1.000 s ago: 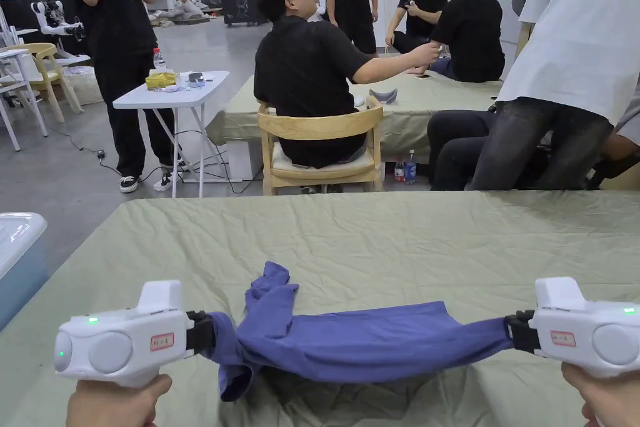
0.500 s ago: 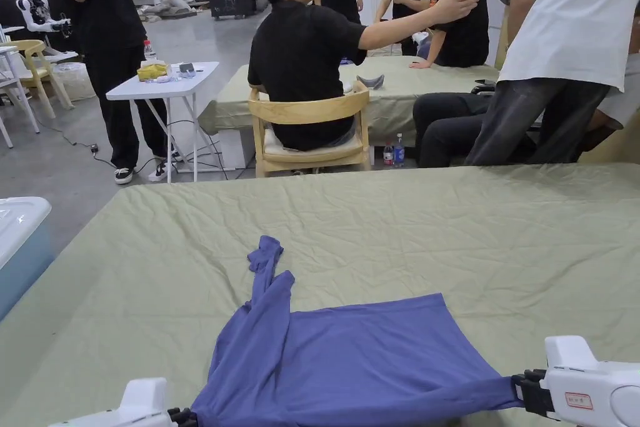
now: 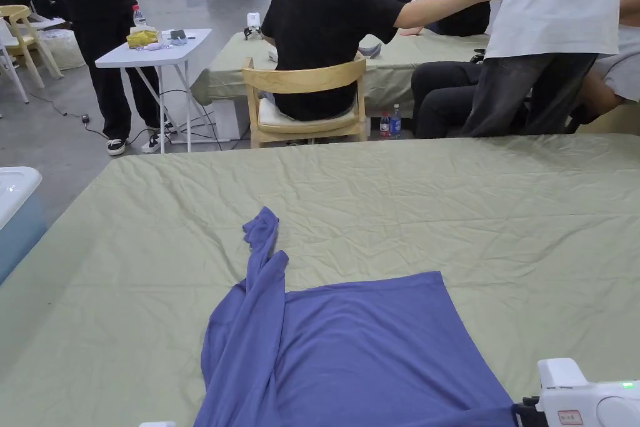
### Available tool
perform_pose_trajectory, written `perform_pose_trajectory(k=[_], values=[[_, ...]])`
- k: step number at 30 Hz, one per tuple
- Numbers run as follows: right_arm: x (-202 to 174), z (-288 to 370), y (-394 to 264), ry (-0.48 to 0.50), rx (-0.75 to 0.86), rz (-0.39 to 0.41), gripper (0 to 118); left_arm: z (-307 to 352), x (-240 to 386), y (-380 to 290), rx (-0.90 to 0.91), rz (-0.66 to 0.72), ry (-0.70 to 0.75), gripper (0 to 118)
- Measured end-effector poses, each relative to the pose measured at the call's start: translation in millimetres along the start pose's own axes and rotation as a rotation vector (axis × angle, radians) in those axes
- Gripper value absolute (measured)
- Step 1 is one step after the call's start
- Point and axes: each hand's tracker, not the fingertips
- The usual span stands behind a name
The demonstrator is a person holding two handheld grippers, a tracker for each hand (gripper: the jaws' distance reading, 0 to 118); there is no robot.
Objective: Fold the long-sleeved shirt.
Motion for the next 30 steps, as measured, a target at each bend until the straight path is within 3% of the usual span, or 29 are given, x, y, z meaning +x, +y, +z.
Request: perform_pose_trajectory(k=[3,5,7,9,15,22,23,24,26,27,30], values=[[2.1,-4.3,-2.8,0.006,-0.017,-0.02,7,-3.7,8.3,-1.9,-0.02,-0.019,0.014,8],[0.7,-5.0,-4.1,0.009,-0.016,-0.029,19,-2.7,14.4,-2.6,-0.013,-0.017,0.028,19],[-2.2,-7.9,-3.5,-0.042,-0.041,0.004,24,-2.3,18.1,-3.9,-0.023,-0.037,0.073,25],[-4.8,-8.2,-4.1,-0.077,-0.072,0.049,52,1.0,19.6,-6.5,-0.025,-0.059,0.092,44],[-11.6,22.5,7.5,-0.055,0.043,0.019,54,37.5,22.6,3.2,0.095,-0.009,0.062,45],[-58.3,89.5,44.2,-0.042,0.294,0.065,54,95.7,46.6,46.1,0.311,-0.005,0.069,43],[-65.9,99.4,50.6,-0.023,0.326,0.06,52,103.8,51.2,51.3,0.34,-0.005,0.064,38],[-71.2,105.9,54.1,-0.007,0.347,0.064,45,109.0,54.8,53.8,0.364,-0.003,0.056,25],[-84.0,119.0,58.6,0.003,0.403,0.092,23,118.1,63.9,59.1,0.396,-0.016,0.066,8],[-86.9,121.3,60.7,-0.003,0.416,0.097,7,119.4,68.1,60.3,0.407,-0.021,0.082,5],[-92.0,124.1,61.4,0.015,0.442,0.078,1,118.8,74.0,64.2,0.398,-0.03,0.069,1]])
